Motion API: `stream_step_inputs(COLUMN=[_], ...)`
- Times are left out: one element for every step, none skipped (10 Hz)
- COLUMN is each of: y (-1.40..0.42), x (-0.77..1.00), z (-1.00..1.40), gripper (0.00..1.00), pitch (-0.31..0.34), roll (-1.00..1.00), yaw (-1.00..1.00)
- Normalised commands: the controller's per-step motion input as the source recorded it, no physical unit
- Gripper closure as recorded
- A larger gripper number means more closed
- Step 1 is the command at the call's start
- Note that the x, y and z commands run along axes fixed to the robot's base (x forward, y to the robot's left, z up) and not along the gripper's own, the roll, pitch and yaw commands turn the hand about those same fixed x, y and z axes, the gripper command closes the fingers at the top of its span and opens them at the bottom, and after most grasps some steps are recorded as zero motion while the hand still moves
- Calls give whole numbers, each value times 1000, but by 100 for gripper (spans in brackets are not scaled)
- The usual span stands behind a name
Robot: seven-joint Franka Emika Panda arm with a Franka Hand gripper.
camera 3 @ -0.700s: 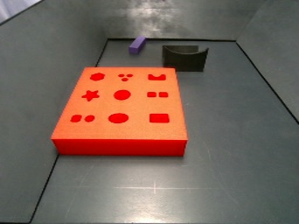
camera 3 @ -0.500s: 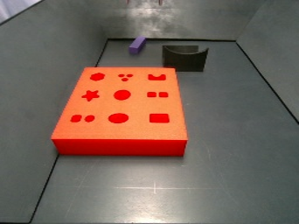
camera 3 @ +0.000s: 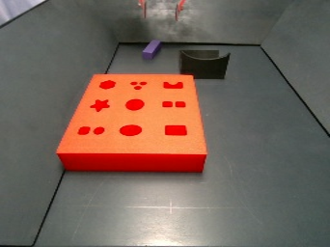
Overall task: Pick up the rectangle object. Move up. Place the rectangle object on the fixture. Regrasp the rectangle object. Move to above the board. Insert the rectangle object.
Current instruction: Pick up the rectangle object.
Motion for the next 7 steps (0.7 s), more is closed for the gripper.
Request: stream_step_inputs(y=[457, 86, 31, 34, 157, 214, 357], x=[0, -346, -426, -411, -309, -183, 0], z=[-477, -546, -583, -577, -606, -566, -506], gripper=[0, 0, 0, 0, 0, 0, 0], pitch=[0, -170, -171, -176, -157, -157, -129], roll=[-353, -270, -253, -256, -250, -273, -307], yaw=[-277, -569, -611, -609, -497, -380, -257])
